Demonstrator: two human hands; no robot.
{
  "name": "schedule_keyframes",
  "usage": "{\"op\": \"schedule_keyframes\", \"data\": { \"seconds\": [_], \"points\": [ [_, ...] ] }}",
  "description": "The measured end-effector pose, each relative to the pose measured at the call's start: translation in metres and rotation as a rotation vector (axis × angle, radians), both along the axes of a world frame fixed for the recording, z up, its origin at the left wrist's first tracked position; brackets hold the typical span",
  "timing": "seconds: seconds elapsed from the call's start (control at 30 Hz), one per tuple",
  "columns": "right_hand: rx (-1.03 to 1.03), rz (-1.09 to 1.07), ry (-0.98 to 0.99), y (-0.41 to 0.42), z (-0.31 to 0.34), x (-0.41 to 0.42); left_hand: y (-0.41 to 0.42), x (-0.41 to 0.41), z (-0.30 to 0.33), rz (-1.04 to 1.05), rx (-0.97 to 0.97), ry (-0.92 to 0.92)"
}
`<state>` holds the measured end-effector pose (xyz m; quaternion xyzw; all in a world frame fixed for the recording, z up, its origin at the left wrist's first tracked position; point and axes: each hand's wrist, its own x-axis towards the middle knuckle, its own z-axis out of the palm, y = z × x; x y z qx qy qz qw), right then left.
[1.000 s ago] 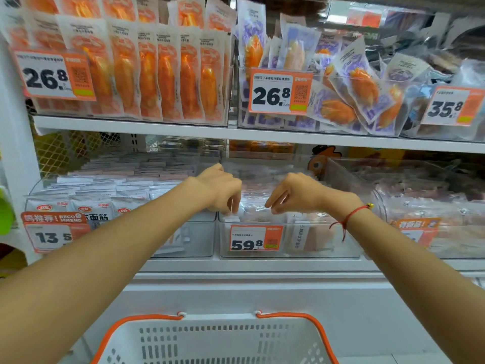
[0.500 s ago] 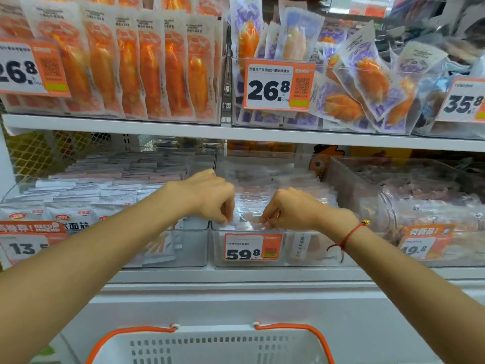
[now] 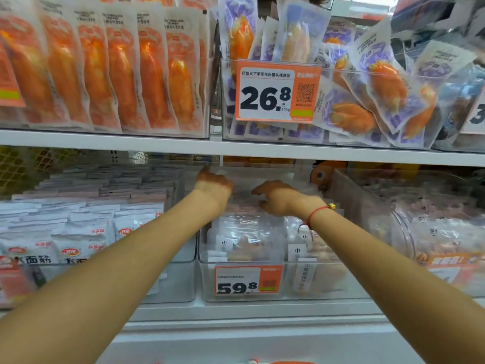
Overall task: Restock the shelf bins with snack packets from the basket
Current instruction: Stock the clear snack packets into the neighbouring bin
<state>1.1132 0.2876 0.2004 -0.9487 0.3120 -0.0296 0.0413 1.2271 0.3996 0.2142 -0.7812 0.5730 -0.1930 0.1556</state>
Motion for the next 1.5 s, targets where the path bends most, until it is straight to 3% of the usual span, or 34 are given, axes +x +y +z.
{"op": "schedule_keyframes", "data": {
  "seconds": [0.13, 0.23, 0.37, 0.6, 0.8, 0.87, 0.93, 1.07, 1.37, 1.5],
  "points": [
    [-0.083, -0.053, -0.003, -0.003, 0.002, 0.01, -0.004, 0.008, 0.004, -0.009, -0.026, 0.108],
    [-0.003, -0.067, -0.003, -0.01, 0.006, 0.008, -0.005, 0.008, 0.007, 0.003, -0.047, 0.198],
    [0.041, -0.131, -0.08, -0.017, -0.003, 0.002, -0.017, 0.008, 0.003, 0.045, -0.038, 0.186],
    [0.005, 0.071, -0.051, -0.003, -0.003, -0.013, -0.006, 0.014, -0.007, -0.063, -0.009, 0.053],
    [0.111, 0.117, -0.16, -0.016, -0.004, -0.027, -0.006, 0.024, -0.003, -0.067, -0.081, 0.237],
    [0.141, 0.082, -0.028, -0.019, -0.009, -0.014, -0.015, 0.02, 0.0, -0.032, -0.019, 0.219],
    [0.047, 0.039, 0.093, -0.019, -0.016, -0.001, -0.025, 0.016, -0.001, -0.004, -0.039, 0.163],
    [-0.152, 0.083, 0.008, -0.017, -0.024, 0.001, -0.032, 0.02, -0.004, 0.016, -0.134, 0.207],
    [0.093, 0.134, -0.041, -0.024, -0.006, -0.008, -0.038, 0.019, 0.005, -0.026, -0.051, 0.055],
    [0.093, 0.043, -0.184, -0.027, -0.016, 0.012, -0.053, 0.028, -0.011, 0.096, 0.19, 0.102]
  ]
}}
